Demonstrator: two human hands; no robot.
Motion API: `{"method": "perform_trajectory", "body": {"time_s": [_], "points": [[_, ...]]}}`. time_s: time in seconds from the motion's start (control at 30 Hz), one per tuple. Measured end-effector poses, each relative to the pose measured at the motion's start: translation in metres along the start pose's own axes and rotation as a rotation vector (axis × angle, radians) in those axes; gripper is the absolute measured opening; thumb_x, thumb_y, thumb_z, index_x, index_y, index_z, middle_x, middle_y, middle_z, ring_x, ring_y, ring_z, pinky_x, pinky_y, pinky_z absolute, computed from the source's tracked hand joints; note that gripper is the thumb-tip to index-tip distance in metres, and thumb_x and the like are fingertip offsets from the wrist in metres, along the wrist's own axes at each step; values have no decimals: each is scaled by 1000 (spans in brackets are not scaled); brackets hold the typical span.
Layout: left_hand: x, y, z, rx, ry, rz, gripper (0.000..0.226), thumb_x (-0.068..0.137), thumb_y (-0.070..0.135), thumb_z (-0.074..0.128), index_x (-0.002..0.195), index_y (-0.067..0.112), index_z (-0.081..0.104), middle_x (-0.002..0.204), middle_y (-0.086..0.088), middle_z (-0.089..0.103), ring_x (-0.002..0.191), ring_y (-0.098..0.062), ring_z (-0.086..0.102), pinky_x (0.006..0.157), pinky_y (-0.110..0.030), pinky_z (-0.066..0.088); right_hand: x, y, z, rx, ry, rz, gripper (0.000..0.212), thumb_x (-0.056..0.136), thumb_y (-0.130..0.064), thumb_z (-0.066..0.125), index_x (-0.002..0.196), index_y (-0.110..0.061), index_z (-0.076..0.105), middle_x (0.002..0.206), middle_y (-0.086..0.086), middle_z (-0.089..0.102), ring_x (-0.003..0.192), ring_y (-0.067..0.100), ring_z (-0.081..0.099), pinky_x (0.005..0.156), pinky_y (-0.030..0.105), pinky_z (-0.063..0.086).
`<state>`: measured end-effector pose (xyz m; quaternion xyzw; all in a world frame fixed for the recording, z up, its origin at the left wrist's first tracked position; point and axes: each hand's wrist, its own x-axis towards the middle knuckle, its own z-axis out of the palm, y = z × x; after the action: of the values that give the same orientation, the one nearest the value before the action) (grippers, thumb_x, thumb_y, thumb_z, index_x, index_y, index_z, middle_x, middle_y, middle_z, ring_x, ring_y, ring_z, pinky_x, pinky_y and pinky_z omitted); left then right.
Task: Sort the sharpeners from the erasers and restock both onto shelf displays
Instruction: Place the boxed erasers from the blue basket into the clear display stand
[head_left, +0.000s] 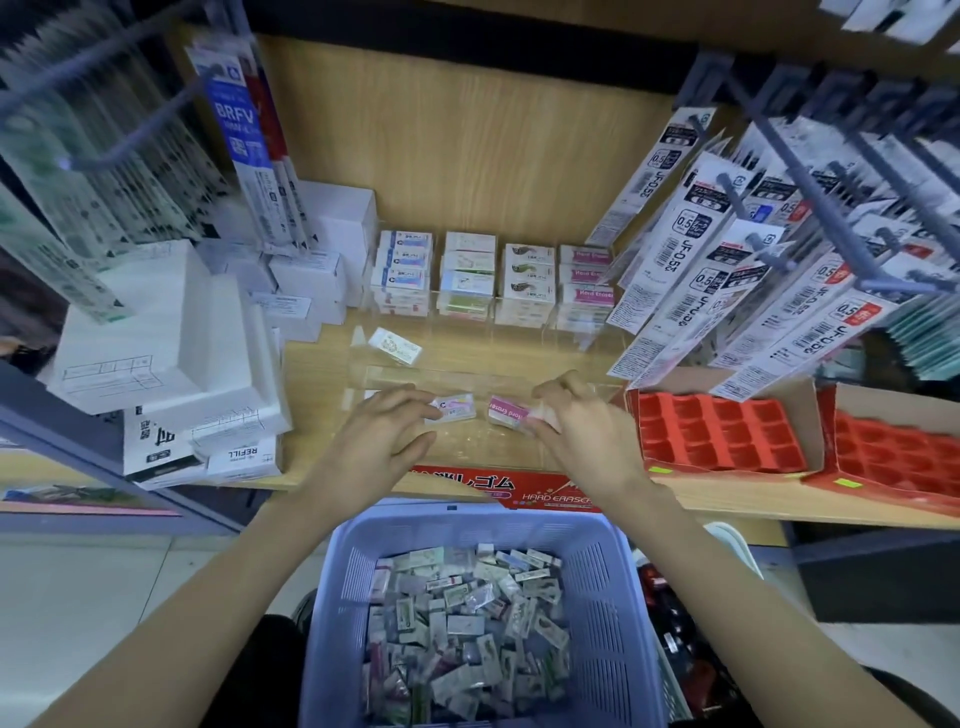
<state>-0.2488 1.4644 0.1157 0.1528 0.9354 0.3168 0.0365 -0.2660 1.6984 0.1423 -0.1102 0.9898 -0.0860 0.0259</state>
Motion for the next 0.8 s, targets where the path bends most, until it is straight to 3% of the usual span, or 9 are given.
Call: {"method": "perform_trajectory", "body": {"time_s": [0.07,0.13,0.23,0.37,0.5,0.57,0.63,0.67,0.8], "points": [[-2,2,-6,-52,9,-12,34,90,35,51,111,12,67,118,4,58,115,-14,49,98,-23,31,-12,1,-4,134,-22,-5,28,92,-20,50,118,-23,62,120,-4,61,100,25,62,77,32,48],[-4,3,-9,-70,-19,-7,23,94,20,56,114,12,64,116,5,58,112,-10,48,94,-17,30,-12,-4,-5,111,-247,-29,41,88,-11,44,119,-28,64,125,0,63,112,25,57,88,31,46],[-10,2,-8,-43,-84,12,24,93,20,57,116,15,62,119,6,57,113,-9,48,94,-16,30,4,-10,-6,-7,-453,-16,46,92,-11,39,131,-29,55,135,9,53,122,30,49,94,34,41],[-17,0,-11,-9,-118,12,24,94,24,56,116,17,62,120,9,57,114,-6,50,95,-14,32,19,-16,-9,-122,-541,-41,45,94,-10,37,135,-24,51,133,12,53,121,33,48,94,37,42],[-20,5,-19,-27,-134,-8,24,95,24,55,116,17,62,117,11,58,108,-4,52,91,-14,35,17,-12,-14,-22,-501,-37,52,92,-8,39,137,-30,48,138,7,50,126,28,46,95,35,40],[-23,11,-20,-42,-118,-17,24,94,24,55,116,17,63,113,12,59,105,-2,53,90,-14,37,9,-6,-15,203,-319,-32,46,93,-7,40,132,-28,53,131,1,58,113,16,56,90,32,47],[-27,22,-19,-116,-103,-24,24,92,26,58,114,17,64,109,14,60,102,-1,56,91,-17,42,-7,-8,-19,698,-182,24,38,93,-3,44,122,-22,60,108,-9,61,78,2,59,73,25,47],[-30,28,-19,-178,-105,-33,25,90,29,61,113,20,63,107,16,61,101,2,57,92,-18,43,-16,-12,-23,975,-150,47,39,90,1,45,117,-21,61,99,-10,60,69,4,55,70,29,46],[-41,58,-16,-474,-134,-111,41,72,47,65,109,39,51,98,15,67,95,6,61,89,-13,44,-41,-30,-29,1694,-127,-52,49,71,4,47,116,-11,53,92,1,60,85,15,58,77,32,48]]}}
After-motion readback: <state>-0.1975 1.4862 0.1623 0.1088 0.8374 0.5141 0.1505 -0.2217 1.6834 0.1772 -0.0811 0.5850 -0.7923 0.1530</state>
